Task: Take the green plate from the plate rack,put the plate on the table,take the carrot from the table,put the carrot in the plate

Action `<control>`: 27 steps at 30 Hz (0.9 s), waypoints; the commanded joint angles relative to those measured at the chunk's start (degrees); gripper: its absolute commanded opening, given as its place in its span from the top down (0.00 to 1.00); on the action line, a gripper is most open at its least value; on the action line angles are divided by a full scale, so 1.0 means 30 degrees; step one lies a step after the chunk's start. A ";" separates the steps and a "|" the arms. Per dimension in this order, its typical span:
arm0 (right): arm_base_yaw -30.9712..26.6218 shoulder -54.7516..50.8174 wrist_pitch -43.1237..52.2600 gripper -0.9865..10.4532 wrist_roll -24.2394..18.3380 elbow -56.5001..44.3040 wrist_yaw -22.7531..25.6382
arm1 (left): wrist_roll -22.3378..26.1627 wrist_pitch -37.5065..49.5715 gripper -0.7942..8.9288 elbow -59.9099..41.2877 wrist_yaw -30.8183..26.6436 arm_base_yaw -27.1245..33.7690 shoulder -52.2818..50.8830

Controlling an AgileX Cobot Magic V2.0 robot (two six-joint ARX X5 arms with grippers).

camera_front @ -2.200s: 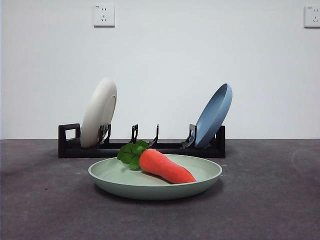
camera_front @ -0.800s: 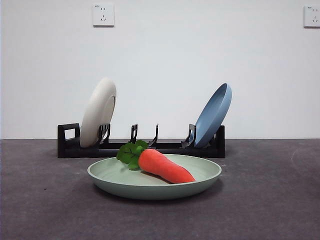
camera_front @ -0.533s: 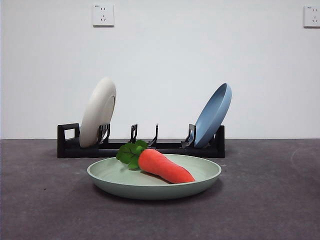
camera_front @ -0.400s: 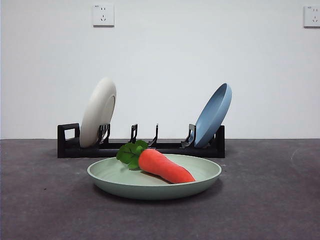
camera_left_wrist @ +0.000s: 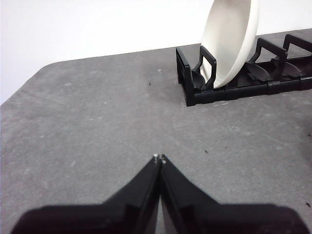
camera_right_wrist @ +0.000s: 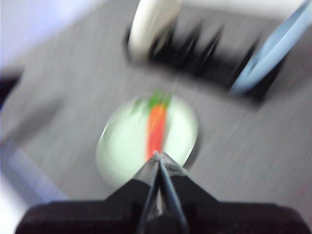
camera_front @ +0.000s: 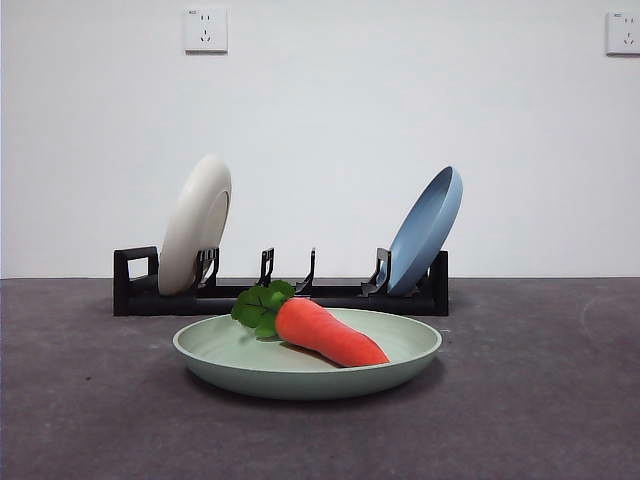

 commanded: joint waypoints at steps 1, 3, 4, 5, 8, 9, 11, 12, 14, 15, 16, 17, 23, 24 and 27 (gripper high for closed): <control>-0.1887 -0.1392 0.2586 0.91 -0.0248 -0.1800 -0.0007 | -0.0095 0.0102 0.92 -0.0233 0.0000 0.0044 -0.0051; -0.2951 -0.2331 0.4146 0.91 -0.0255 -0.3257 0.0000 | -0.0095 0.0102 0.92 -0.0233 0.0000 0.0044 -0.0051; -0.3439 -0.2841 0.5064 0.91 -0.0255 -0.4182 0.0015 | -0.0102 0.0102 0.92 -0.0233 0.0000 0.0044 -0.0051; -0.3810 -0.3279 0.5909 0.91 -0.0240 -0.5049 0.0022 | -0.0095 0.0102 0.92 -0.0233 0.0000 0.0044 -0.0051; -0.4867 -0.4685 0.8888 0.91 0.0350 -0.8218 0.0102 | -0.0102 0.0102 0.92 -0.0233 0.0000 0.0044 -0.0051; -0.5260 -0.5122 0.9843 0.91 0.0765 -0.9304 0.0146 | -0.0102 0.0102 0.92 -0.0233 0.0000 0.0044 -0.0051; -0.5989 -0.5909 1.1227 0.91 0.1588 -1.1132 0.0146 | -0.0095 0.0102 0.92 -0.0233 0.0000 0.0044 -0.0051; -0.6317 -0.6288 1.1744 0.91 0.1938 -1.1956 0.0138 | -0.0095 0.0102 0.92 -0.0233 0.0000 0.0044 -0.0051; -0.6739 -0.6994 1.2233 0.91 0.2259 -1.3180 0.0138 | -0.0095 0.0102 0.92 -0.0233 0.0000 0.0044 -0.0051; -0.6870 -0.7337 1.2313 0.91 0.2273 -1.3675 0.0146 | -0.0095 0.0102 0.92 -0.0233 0.0000 0.0044 -0.0051; -0.6980 -0.7643 1.2342 0.91 0.2273 -1.4090 0.0138 | -0.0095 0.0102 0.92 -0.0233 0.0000 0.0044 -0.0051; -0.7038 -0.7890 1.2320 0.91 0.2266 -1.4382 0.0153 | -0.0095 0.0102 0.92 -0.0233 0.0000 0.0044 -0.0051; -0.7329 -0.9158 1.2298 0.91 0.2295 -1.5795 0.0153 | -0.0095 0.0102 0.92 -0.0233 0.0000 0.0044 -0.0051; -0.7337 -0.9311 1.2247 0.91 0.2302 -1.5985 0.0160 | -0.0095 0.0102 0.92 -0.0233 0.0000 0.0044 -0.0051; -0.7337 -0.9726 1.2240 0.91 0.2353 -1.6451 0.0160 | -0.0095 0.0102 0.92 -0.0233 0.0000 0.0044 -0.0051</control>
